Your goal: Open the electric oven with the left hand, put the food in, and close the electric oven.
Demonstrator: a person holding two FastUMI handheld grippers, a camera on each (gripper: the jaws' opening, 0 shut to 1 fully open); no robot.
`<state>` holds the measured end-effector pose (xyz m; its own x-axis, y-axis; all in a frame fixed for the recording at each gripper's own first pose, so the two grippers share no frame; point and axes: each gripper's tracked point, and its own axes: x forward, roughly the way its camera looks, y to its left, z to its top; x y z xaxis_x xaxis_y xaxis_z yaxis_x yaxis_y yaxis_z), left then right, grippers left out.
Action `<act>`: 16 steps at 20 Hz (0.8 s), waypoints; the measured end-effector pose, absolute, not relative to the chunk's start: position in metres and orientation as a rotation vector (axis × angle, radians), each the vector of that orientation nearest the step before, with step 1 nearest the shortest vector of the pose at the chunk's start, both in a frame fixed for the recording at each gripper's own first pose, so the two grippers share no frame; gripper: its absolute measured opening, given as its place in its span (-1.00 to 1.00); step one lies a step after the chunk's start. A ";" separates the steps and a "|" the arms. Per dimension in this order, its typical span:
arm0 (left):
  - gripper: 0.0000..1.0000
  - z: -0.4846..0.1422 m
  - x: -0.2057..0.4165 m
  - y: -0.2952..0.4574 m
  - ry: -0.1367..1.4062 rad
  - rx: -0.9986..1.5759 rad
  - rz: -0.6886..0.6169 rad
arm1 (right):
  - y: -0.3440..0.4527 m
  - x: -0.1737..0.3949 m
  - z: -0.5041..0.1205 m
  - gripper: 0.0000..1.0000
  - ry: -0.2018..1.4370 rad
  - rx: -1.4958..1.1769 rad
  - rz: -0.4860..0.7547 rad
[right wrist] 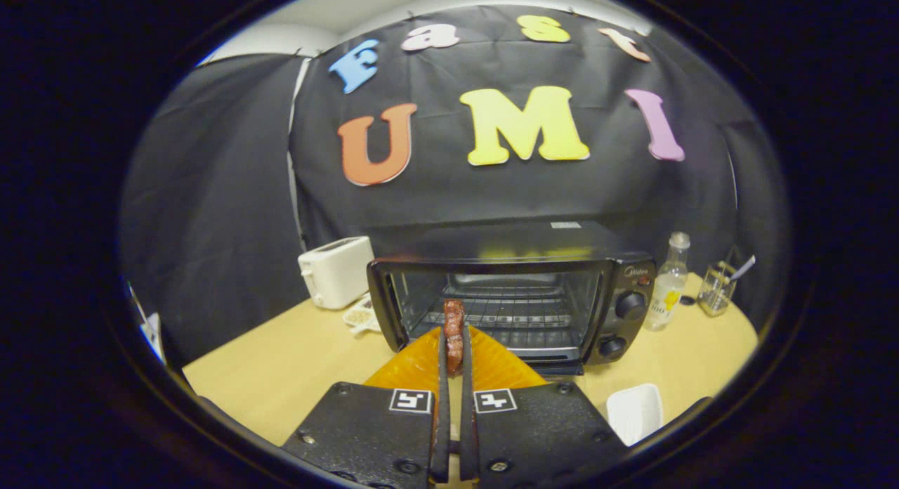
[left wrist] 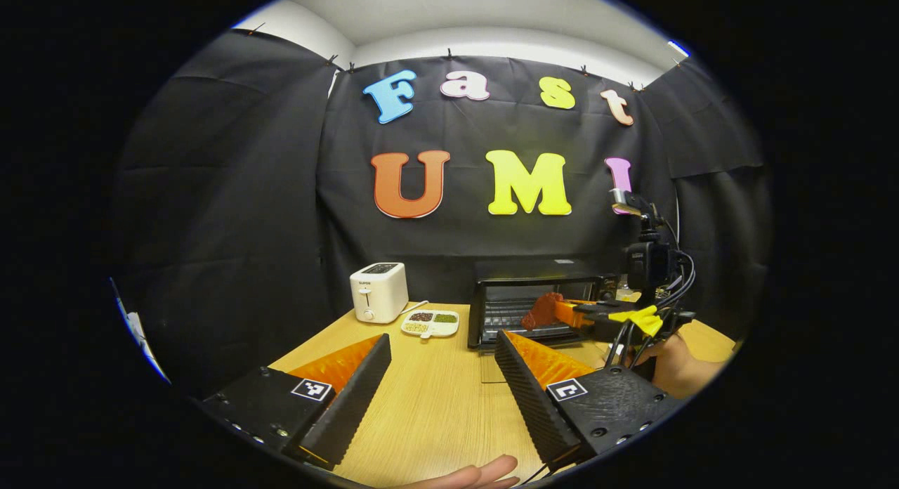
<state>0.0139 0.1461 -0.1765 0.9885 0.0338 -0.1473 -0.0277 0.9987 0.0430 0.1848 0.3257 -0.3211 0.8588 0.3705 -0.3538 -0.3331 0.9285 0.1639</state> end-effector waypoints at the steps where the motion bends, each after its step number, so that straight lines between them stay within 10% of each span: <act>1: 0.91 -0.176 0.016 0.148 0.145 0.045 0.038 | 0.325 0.193 -0.325 -0.82 0.401 0.173 0.352; 10: 0.91 -0.175 0.037 0.146 0.136 0.004 0.024 | 0.319 0.292 -0.373 -0.83 0.521 0.805 0.203; 16: 0.91 -0.200 0.043 0.161 0.182 -0.025 0.054 | 0.314 0.304 -0.394 -0.82 0.511 0.728 0.142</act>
<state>0.0425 0.1612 -0.1998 0.9820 0.0515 -0.1820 -0.0561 0.9982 -0.0204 0.3038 0.3139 -0.3945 0.8687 0.2970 -0.3965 0.0504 0.7432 0.6671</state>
